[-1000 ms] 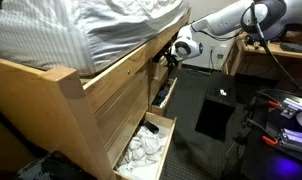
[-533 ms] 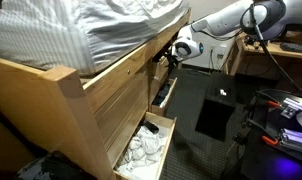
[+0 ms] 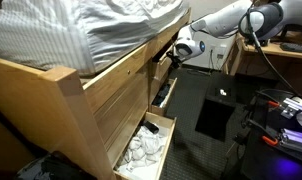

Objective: Open the top most drawer on the right

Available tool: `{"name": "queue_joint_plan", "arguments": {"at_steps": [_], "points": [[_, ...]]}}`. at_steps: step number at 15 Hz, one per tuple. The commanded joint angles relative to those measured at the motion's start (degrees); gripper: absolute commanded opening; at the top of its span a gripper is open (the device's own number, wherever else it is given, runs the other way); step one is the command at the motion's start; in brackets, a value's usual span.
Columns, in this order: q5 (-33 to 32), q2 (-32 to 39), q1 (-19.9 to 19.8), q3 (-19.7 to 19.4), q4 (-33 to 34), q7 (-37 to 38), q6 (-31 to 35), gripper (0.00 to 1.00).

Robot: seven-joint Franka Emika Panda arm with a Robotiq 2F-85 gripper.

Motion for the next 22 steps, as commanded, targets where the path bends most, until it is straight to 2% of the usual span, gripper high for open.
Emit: {"name": "queue_joint_plan", "arguments": {"at_steps": [1,2,3,4,5,6,7,9,10,11,12,13,14,18,22], "points": [[-0.7,0.1,-0.5,1.4,-0.2,-0.4,0.3,1.0],[-0.7,0.1,-0.4,1.4,-0.1,-0.4,0.3,1.0],[-3.4,-3.4,-1.4,2.2,-6.2,1.3,-0.9,1.0],[-9.7,-6.2,-4.1,6.7,-12.0,3.0,-2.1,1.0],[-15.9,-5.6,-6.6,12.0,-13.3,2.8,-2.0,1.0],[-21.2,-6.1,-7.9,13.6,-15.7,5.9,-2.6,1.0],[-26.7,-6.4,-9.0,14.5,-18.1,9.9,-3.2,1.0],[-37.3,-7.7,-9.4,11.9,-22.8,22.0,-6.2,1.0],[-38.0,-10.4,-8.9,8.4,-25.2,27.0,-5.8,1.0],[-35.3,-3.7,-7.3,11.5,-15.8,20.8,-3.7,1.0],[-37.0,-4.7,-7.4,9.9,-17.5,24.3,-4.1,1.0],[-33.7,-6.0,-5.3,5.1,-18.1,25.6,-6.4,1.0],[-34.8,-3.5,-6.2,8.7,-14.8,22.3,-1.4,1.0],[-34.4,-2.1,-6.4,9.6,-10.3,19.8,-2.9,1.0],[-34.2,0.8,-4.9,9.6,-2.7,19.1,0.7,1.0]]}}
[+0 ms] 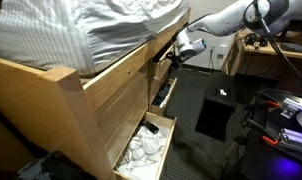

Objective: Open the top most drawer on the right

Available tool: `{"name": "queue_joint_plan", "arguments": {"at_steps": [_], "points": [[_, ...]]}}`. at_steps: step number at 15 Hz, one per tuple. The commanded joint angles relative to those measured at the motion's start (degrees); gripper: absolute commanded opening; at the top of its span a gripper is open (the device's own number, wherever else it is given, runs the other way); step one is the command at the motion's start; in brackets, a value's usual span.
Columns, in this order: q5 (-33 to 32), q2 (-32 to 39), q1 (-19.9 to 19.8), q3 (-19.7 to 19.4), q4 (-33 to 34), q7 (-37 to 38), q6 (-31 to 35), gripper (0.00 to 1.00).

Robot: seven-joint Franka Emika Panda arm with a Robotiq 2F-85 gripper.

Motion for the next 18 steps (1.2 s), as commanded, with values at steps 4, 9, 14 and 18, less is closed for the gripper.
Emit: {"name": "queue_joint_plan", "arguments": {"at_steps": [4,9,14,18], "points": [[2.0,2.4,3.8,-1.6,9.4,-1.7,9.2,1.0],[-0.9,-1.6,1.7,-1.2,0.3,-0.7,3.0,1.0],[-9.7,-5.9,1.0,-6.6,-8.9,7.3,-12.4,1.0],[-3.6,-1.5,3.0,-7.7,-0.6,3.7,-9.6,1.0]]}}
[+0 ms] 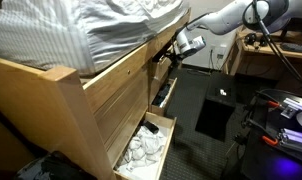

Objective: Open the top most drawer on the right

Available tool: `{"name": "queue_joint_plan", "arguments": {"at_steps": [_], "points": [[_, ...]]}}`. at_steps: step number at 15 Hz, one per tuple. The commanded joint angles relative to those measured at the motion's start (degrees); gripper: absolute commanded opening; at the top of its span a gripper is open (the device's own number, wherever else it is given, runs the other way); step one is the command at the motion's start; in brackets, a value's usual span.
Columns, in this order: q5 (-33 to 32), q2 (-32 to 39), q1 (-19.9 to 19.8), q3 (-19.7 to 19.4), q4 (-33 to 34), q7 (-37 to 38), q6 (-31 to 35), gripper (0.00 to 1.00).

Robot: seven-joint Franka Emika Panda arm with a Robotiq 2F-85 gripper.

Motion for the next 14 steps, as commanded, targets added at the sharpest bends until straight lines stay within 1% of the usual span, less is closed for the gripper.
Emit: {"name": "queue_joint_plan", "arguments": {"at_steps": [1,3,4,5,6,7,8,12,13,14], "points": [[1.9,0.1,1.2,-2.0,0.5,0.0,-0.9,1.0],[1.9,0.1,1.4,-2.0,0.5,0.0,-0.9,1.0],[1.5,1.2,-0.1,1.5,1.9,-2.2,-0.2,1.0],[2.0,2.3,-0.4,2.5,3.6,-3.5,-1.7,1.0],[1.3,2.4,-0.6,2.6,3.3,-2.6,-3.6,1.0],[2.9,2.8,0.5,0.6,4.0,-0.6,-5.4,1.0],[2.8,1.2,1.4,-0.9,1.9,-0.4,-3.5,1.0],[3.6,2.1,1.4,-0.9,2.9,-0.4,-5.1,1.0],[2.8,3.5,0.7,1.6,5.1,-1.6,-3.2,1.0],[2.9,3.8,0.9,1.5,5.8,-1.4,-3.0,1.0]]}}
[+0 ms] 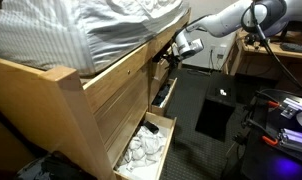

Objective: Open the top most drawer on the right

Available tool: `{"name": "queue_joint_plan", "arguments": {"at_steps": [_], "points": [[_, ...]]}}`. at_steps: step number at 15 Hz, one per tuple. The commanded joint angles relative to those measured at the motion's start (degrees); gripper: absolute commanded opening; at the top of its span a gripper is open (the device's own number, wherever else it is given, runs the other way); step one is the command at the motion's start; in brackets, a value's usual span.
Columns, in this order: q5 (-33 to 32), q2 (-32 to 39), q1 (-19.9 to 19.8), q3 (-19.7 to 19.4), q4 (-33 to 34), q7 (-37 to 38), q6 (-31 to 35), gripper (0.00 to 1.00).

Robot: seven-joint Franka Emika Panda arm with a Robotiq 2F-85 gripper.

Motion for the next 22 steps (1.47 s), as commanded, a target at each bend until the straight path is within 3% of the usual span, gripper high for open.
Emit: {"name": "queue_joint_plan", "arguments": {"at_steps": [1,7,12,22], "points": [[2.0,2.2,1.4,-1.1,4.7,-0.4,0.2,1.0],[2.2,1.0,1.5,-1.9,3.2,0.0,-0.5,1.0],[4.2,2.5,2.5,-3.4,4.0,0.0,6.1,1.0],[7.6,-12.7,3.8,-4.6,-20.5,0.0,25.1,1.0]]}}
